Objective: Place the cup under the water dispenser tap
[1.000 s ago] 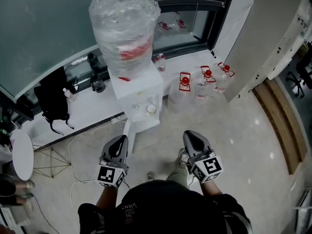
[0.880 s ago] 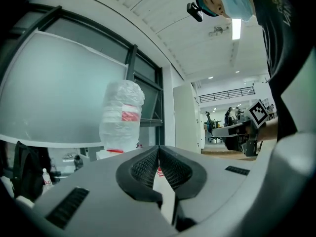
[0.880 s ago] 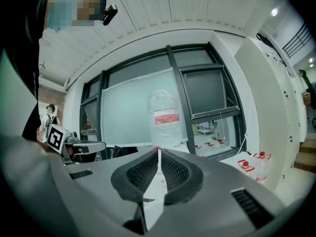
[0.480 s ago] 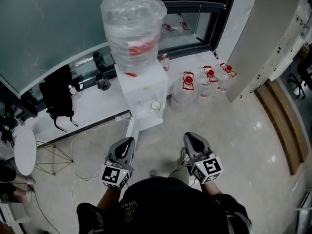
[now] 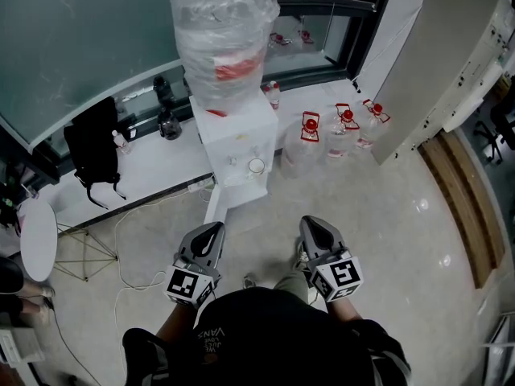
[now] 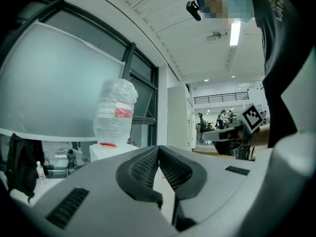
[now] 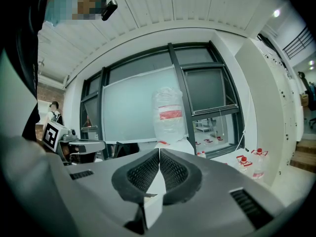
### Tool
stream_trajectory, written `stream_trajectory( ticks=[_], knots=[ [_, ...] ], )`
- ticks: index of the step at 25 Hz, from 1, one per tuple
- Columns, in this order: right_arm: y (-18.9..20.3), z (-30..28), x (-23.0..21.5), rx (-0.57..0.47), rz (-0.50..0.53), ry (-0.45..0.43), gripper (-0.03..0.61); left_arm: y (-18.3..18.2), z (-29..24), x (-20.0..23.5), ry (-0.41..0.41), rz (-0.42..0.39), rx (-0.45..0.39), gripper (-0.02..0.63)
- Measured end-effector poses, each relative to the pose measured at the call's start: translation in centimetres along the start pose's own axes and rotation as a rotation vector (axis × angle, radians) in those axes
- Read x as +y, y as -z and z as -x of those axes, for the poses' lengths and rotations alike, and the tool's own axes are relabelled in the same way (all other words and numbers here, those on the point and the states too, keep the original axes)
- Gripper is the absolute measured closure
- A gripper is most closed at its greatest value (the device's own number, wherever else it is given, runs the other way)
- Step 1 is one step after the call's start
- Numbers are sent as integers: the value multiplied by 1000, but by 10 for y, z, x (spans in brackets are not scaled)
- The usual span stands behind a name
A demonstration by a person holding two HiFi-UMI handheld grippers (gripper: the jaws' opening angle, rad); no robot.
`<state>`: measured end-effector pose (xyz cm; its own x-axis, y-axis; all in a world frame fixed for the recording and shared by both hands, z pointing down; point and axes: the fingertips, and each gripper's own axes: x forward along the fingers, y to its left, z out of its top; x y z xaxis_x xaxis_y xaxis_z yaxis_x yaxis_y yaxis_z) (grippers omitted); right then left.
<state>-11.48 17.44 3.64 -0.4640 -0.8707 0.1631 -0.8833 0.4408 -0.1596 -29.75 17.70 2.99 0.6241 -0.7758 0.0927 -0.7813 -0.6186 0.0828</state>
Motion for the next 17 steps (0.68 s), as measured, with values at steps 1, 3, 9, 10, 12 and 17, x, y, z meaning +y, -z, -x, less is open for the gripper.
stream_trajectory(
  ticks=[1, 3, 9, 10, 12, 17],
  knots=[
    [1, 1, 1, 1, -1, 1, 535, 0, 1, 0, -2, 4, 1, 594],
    [3, 3, 1, 1, -2, 7, 535, 1, 2, -1, -1, 6, 0, 594],
    [3, 4, 2, -14, -10, 22, 535, 4, 2, -3, 12, 10, -2, 594],
    [4, 4, 2, -11, -11, 22, 535, 5, 2, -3, 13, 10, -2, 594],
    [5, 3, 4, -7, -11, 22, 535, 6, 2, -2, 13, 10, -1, 594],
    [8, 2, 6, -5, -10, 23, 535, 8, 3, 0, 12, 17, 6, 594]
  ],
)
